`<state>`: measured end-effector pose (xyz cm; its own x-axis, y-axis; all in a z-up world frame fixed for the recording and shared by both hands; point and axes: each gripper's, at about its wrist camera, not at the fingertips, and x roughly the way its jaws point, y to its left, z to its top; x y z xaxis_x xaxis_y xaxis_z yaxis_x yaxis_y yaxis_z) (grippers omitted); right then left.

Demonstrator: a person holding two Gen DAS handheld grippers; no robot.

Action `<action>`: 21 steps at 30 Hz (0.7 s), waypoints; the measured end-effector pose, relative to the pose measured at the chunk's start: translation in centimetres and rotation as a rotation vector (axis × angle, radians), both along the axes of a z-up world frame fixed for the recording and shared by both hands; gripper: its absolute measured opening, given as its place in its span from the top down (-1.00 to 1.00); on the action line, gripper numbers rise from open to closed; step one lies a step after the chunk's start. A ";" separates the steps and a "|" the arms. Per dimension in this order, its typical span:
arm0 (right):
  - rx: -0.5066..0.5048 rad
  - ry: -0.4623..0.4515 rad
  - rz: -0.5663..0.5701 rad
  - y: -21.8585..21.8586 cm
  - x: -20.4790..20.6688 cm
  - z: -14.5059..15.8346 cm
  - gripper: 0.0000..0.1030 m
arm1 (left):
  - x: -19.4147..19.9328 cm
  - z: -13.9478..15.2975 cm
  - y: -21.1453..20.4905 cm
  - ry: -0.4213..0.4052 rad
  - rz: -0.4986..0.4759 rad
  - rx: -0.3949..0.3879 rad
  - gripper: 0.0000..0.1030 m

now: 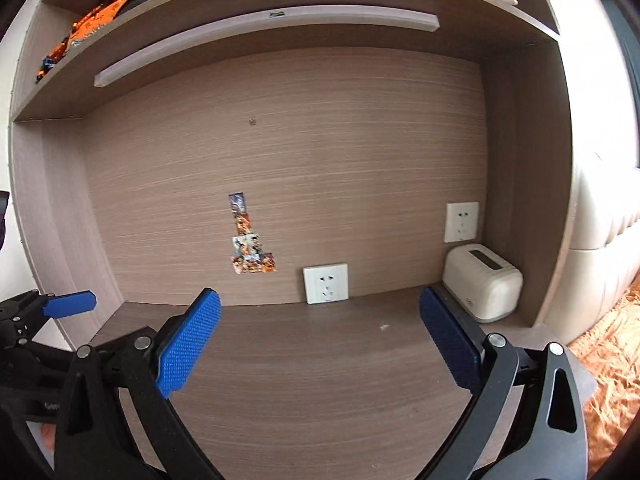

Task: Collect trash

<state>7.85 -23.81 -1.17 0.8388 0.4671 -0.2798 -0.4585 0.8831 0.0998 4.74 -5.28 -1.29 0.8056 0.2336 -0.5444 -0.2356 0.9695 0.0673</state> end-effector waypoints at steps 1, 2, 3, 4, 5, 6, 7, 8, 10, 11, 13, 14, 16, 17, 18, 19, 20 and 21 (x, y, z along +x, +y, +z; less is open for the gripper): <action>-0.005 -0.004 0.007 0.4 0.1 0.1 -0.92 | -0.2 0.1 0.3 -0.001 0.028 0.009 -0.91; -0.012 -0.006 0.010 0.8 0.1 0.1 -0.92 | -0.3 0.2 0.7 -0.009 0.046 0.012 -0.91; -0.015 -0.008 0.015 1.1 0.1 0.3 -0.92 | -0.7 0.4 1.1 -0.023 0.050 0.009 -0.91; -0.015 -0.012 0.019 1.4 -0.1 0.4 -0.92 | -0.8 0.5 1.4 -0.032 0.045 0.007 -0.91; -0.015 -0.019 0.023 1.8 -0.2 0.5 -0.92 | -0.9 0.6 1.9 -0.039 0.051 0.010 -0.91; -0.018 -0.028 0.024 2.1 -0.3 0.7 -0.92 | -1.1 0.8 2.2 -0.047 0.059 0.015 -0.91; -0.026 -0.038 0.022 2.6 -0.5 0.8 -0.92 | -1.1 1.0 2.6 -0.054 0.056 0.013 -0.91; -0.028 -0.044 0.017 3.0 -0.6 0.9 -0.92 | -1.3 1.2 3.1 -0.062 0.050 0.009 -0.91; -0.020 -0.045 0.000 3.8 -0.8 1.1 -0.92 | -1.3 1.5 3.9 -0.062 0.041 0.009 -0.91; -0.015 -0.042 -0.007 4.2 -0.9 1.2 -0.92 | -1.3 1.7 4.5 -0.062 0.034 0.013 -0.91; -0.007 -0.044 -0.019 5.1 -1.0 1.4 -0.92 | -1.5 1.9 5.4 -0.062 0.023 0.018 -0.91; -0.009 -0.047 -0.026 5.5 -1.0 1.4 -0.92 | -1.4 1.9 5.8 -0.059 0.021 0.019 -0.91; -0.015 -0.049 -0.040 6.5 -1.2 1.6 -0.92 | -1.3 1.8 6.7 -0.046 0.016 0.007 -0.91; -0.014 -0.049 -0.044 6.8 -1.2 1.7 -0.92 | -1.2 1.8 7.1 -0.040 0.012 -0.001 -0.91; -0.012 -0.049 -0.048 7.1 -1.3 1.8 -0.92 | -1.2 1.7 7.6 -0.037 0.011 -0.009 -0.91; -0.015 -0.049 -0.052 7.4 -1.3 1.8 -0.92 | -1.1 1.6 8.0 -0.036 0.012 -0.014 -0.91; -0.020 -0.052 -0.058 7.8 -1.4 1.9 -0.92 | -1.1 1.6 8.4 -0.032 0.009 -0.018 -0.91; -0.024 -0.054 -0.061 8.1 -1.5 1.9 -0.92 | -1.0 1.5 8.7 -0.029 0.008 -0.022 -0.91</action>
<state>6.40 -15.75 0.70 0.8796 0.4085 -0.2438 -0.4080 0.9113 0.0552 3.73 3.46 0.18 0.8195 0.2283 -0.5257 -0.2447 0.9688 0.0392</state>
